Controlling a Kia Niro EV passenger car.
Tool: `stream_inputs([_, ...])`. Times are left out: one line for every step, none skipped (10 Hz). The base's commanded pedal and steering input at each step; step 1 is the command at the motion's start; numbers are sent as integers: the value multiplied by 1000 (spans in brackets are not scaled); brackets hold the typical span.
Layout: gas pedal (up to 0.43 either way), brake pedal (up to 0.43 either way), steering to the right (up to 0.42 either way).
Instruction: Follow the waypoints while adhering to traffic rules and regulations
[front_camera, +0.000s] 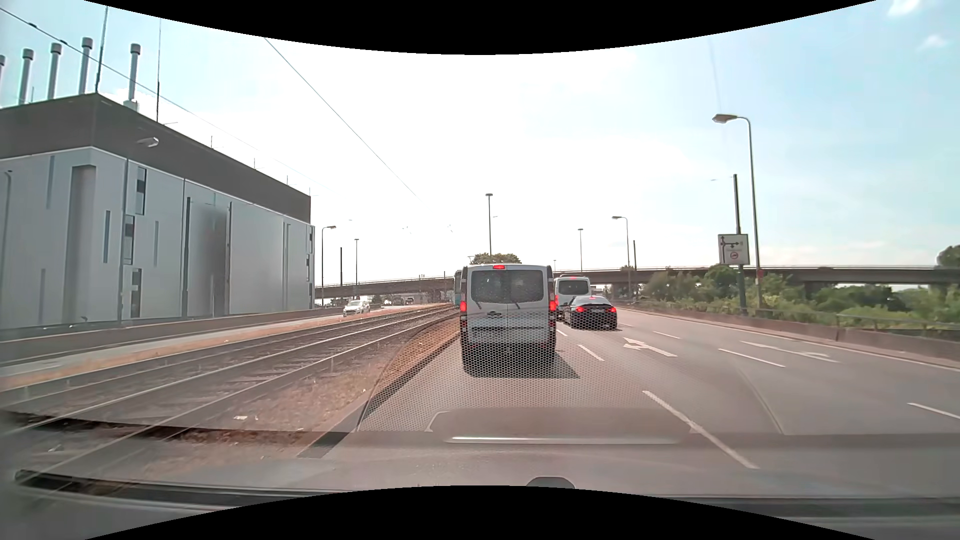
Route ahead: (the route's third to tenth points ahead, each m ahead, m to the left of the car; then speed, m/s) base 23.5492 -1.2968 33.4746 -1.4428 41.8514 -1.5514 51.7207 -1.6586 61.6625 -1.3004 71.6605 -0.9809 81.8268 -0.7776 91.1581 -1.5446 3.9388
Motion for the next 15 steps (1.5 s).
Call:
stream_inputs([0, 232, -4])
stream_inputs([0, 232, -5])
stream_inputs([0, 232, -5])
stream_inputs([0, 238, -6])
stream_inputs([0, 244, -6])
stream_inputs([0, 244, -8])
stream_inputs([0, 244, -10])
stream_inputs([0, 244, -10])
stream_inputs([0, 244, -10])
stream_inputs([0, 244, -10])
stream_inputs([0, 250, -10])
stream_inputs([0, 250, -10])
stream_inputs([0, 250, -10])
stream_inputs([0, 250, -10])
stream_inputs([0, 250, -10])
